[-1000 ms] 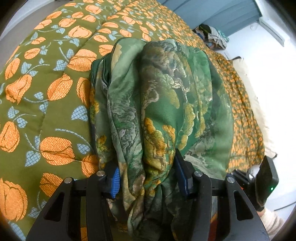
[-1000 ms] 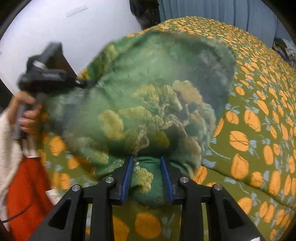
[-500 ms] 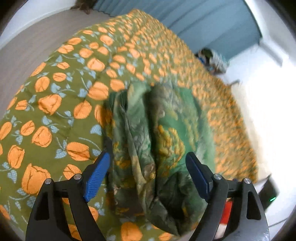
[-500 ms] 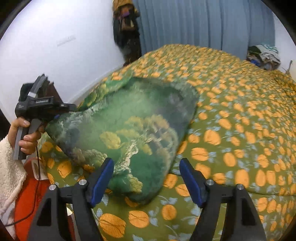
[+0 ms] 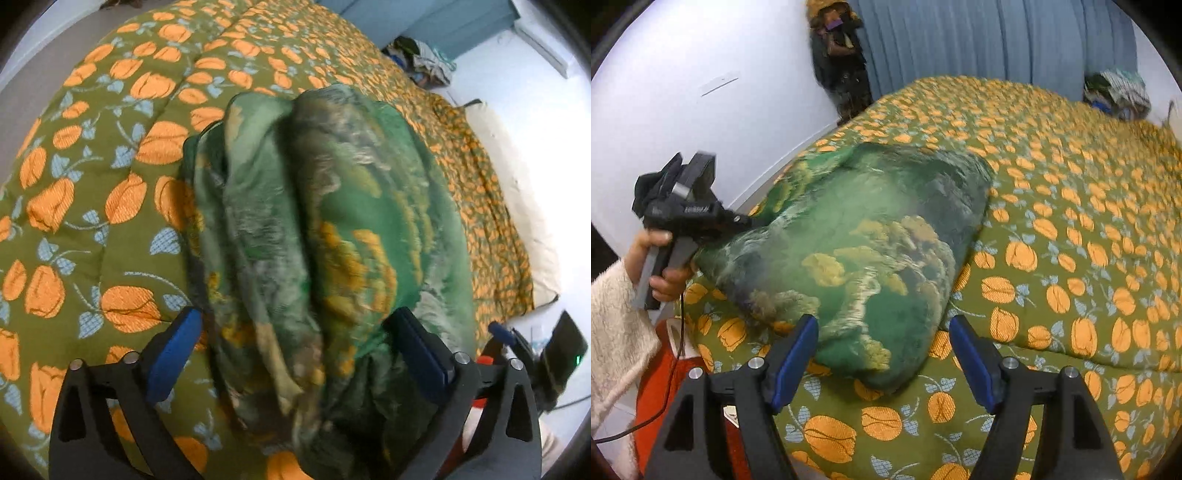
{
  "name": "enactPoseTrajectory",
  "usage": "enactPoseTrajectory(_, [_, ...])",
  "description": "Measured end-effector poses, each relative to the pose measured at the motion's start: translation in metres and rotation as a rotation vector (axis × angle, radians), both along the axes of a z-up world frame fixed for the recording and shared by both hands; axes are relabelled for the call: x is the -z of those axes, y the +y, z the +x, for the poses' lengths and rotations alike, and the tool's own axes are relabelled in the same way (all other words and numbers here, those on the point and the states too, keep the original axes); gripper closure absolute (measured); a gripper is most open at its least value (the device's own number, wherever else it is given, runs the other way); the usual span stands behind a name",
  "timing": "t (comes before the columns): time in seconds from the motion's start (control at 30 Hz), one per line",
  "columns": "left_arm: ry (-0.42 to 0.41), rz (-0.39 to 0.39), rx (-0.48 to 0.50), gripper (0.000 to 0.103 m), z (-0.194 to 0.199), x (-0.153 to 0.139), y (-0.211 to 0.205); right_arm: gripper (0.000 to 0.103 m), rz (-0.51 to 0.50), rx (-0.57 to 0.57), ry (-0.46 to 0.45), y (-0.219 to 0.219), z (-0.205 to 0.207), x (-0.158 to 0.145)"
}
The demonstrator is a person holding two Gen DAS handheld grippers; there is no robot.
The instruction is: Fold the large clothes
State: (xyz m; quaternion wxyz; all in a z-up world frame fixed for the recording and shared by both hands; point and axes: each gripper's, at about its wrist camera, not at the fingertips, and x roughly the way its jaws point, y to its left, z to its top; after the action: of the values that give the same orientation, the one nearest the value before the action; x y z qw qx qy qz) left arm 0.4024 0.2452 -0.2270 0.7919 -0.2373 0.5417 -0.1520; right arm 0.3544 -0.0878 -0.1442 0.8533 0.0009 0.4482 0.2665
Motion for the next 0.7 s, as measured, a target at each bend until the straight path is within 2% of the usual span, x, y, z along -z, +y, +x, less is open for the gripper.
enactPoseTrajectory(0.07, [0.004, -0.003, 0.006, 0.0, 0.0, 0.009, -0.002, 0.028, 0.039, 0.02, 0.054, -0.01, 0.016, 0.012])
enactPoseTrajectory(0.13, [0.029, -0.059, -0.008, 0.0, 0.003, 0.02, -0.002, 0.028, 0.109, 0.041, 0.145, -0.02, 0.035, 0.029])
enactPoseTrajectory(0.2, [0.045, -0.104, -0.009, 0.0, 0.005, 0.024, 0.001, 0.028, 0.205, 0.049, 0.263, -0.026, 0.055, 0.051])
enactPoseTrajectory(0.23, [0.049, -0.118, -0.006, 0.0, 0.007, 0.027, 0.002, 0.028, 0.262, 0.042, 0.29, -0.028, 0.062, 0.058])
enactPoseTrajectory(0.3, [0.065, -0.165, 0.005, 0.0, 0.012, 0.034, 0.003, 0.028, 0.365, 0.017, 0.318, -0.028, 0.073, 0.071])
enactPoseTrajectory(0.37, [0.083, -0.203, 0.013, 0.0, 0.018, 0.041, 0.005, 0.025, 0.419, 0.008, 0.336, -0.025, 0.084, 0.082])
enactPoseTrajectory(0.47, [0.094, -0.237, 0.032, 0.0, 0.022, 0.05, 0.008, 0.015, 0.47, -0.004, 0.358, -0.022, 0.1, 0.097])
enactPoseTrajectory(0.53, [0.094, -0.254, 0.044, 0.0, 0.026, 0.054, 0.007, 0.006, 0.518, -0.022, 0.411, -0.019, 0.112, 0.113])
enactPoseTrajectory(0.6, [0.089, -0.265, 0.048, 0.0, 0.029, 0.059, 0.008, 0.002, 0.55, -0.036, 0.438, -0.017, 0.118, 0.125])
enactPoseTrajectory(0.67, [0.093, -0.261, 0.036, 0.0, 0.031, 0.061, 0.006, 0.002, 0.539, -0.046, 0.42, -0.013, 0.12, 0.126])
enactPoseTrajectory(0.7, [0.094, -0.247, 0.029, 0.001, 0.03, 0.06, 0.004, 0.011, 0.521, -0.056, 0.401, -0.01, 0.119, 0.122])
